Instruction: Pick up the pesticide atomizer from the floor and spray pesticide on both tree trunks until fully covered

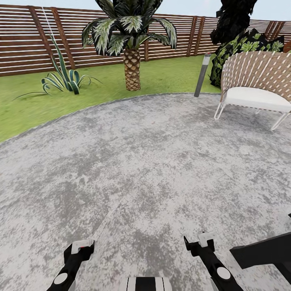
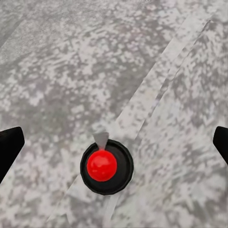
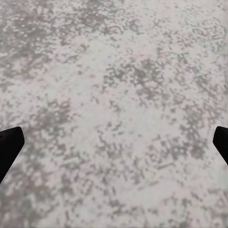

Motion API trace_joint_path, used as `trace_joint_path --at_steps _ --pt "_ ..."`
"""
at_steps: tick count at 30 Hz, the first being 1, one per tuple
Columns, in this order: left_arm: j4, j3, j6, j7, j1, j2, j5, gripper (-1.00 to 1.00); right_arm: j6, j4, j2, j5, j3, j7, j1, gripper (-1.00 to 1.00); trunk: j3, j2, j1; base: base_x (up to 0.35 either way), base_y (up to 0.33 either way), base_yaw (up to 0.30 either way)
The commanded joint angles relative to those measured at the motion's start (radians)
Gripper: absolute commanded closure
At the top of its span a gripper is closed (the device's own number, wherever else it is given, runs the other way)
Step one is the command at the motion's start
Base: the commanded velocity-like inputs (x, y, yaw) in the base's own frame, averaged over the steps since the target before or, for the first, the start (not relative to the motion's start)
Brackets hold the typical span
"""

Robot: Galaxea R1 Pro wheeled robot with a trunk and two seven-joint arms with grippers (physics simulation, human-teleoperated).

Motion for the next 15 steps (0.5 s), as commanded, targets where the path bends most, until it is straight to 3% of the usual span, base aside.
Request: trace_joint_path --at_steps 1,15 --pt "0.001 0.0 -0.003 0.002 -0.001 0.0 0.0 -1.0 -0.003 0.0 -0.001 0.0 0.002 0.0 0.0 -1.0 -0.001 0.0 0.0 0.009 -0.008 0.0" --pt "0.001 -0.003 -0.031 0.002 0.0 0.006 0.002 -1.0 -0.003 0.0 -0.001 0.0 0.003 0.0 0.0 -1.0 -0.001 0.0 0.0 0.001 -0.001 0.0"
